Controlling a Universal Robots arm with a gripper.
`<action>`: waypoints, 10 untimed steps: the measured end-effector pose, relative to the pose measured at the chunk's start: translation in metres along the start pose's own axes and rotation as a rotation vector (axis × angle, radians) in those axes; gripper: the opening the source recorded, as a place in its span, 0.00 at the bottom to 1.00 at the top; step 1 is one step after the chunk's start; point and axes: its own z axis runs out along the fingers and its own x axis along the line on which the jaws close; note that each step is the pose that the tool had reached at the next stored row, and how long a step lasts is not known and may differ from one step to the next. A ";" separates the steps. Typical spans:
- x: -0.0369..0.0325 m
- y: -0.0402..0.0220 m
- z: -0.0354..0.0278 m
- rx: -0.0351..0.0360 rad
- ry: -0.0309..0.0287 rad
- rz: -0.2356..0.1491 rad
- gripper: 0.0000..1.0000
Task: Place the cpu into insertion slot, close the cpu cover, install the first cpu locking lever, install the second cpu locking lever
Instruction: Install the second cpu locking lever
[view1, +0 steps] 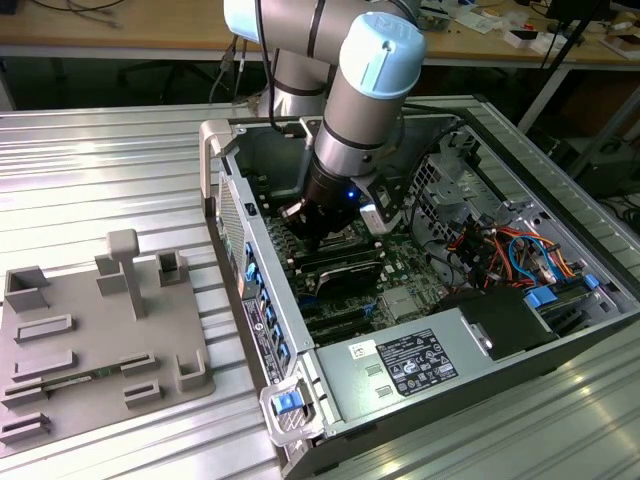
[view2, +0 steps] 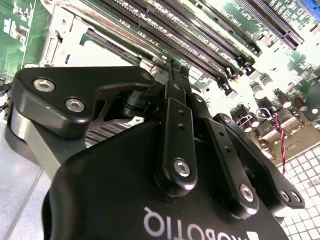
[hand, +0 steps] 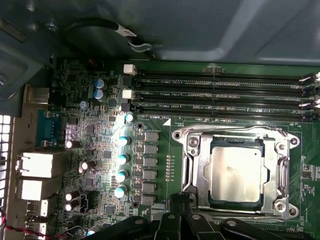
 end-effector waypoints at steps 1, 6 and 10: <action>0.0000 0.0000 -0.0001 0.0030 0.0003 0.000 0.11; 0.0000 0.0003 -0.0025 0.0049 -0.0003 0.000 0.11; 0.0002 0.0005 -0.0089 0.0057 0.0003 0.000 0.11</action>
